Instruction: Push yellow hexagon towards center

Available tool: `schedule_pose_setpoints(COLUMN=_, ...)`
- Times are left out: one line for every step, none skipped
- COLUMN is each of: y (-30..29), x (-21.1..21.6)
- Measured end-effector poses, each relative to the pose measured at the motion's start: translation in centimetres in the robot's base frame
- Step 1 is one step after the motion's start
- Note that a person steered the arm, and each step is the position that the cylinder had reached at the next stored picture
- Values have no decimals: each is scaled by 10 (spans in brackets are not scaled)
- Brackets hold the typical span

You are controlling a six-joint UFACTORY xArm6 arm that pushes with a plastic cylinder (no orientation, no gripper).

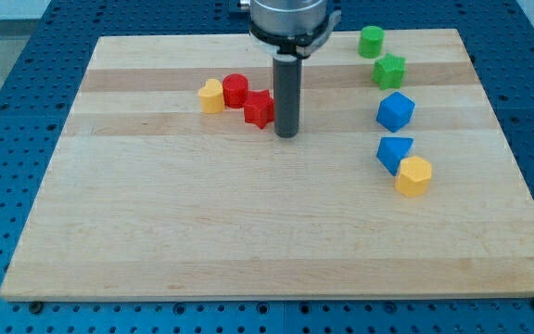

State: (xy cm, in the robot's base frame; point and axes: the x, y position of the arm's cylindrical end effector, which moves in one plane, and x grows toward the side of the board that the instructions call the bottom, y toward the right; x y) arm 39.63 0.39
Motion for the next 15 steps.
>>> schedule_pose_setpoints(y=-20, x=-5)
schedule_pose_setpoints(y=-48, x=-5)
schedule_pose_setpoints(y=-76, x=-5)
schedule_pose_setpoints(y=-82, x=12)
schedule_pose_setpoints(y=-58, x=60)
schedule_pose_setpoints(y=-6, x=112)
schedule_pose_setpoints(y=70, x=121)
schedule_pose_setpoints(y=146, x=121)
schedule_pose_setpoints(y=188, x=140)
schedule_pose_setpoints(y=226, x=137)
schedule_pose_setpoints(y=226, x=86)
schedule_pose_setpoints(y=182, x=83)
schedule_pose_setpoints(y=141, x=91)
schedule_pose_setpoints(y=99, x=98)
schedule_pose_setpoints(y=95, x=122)
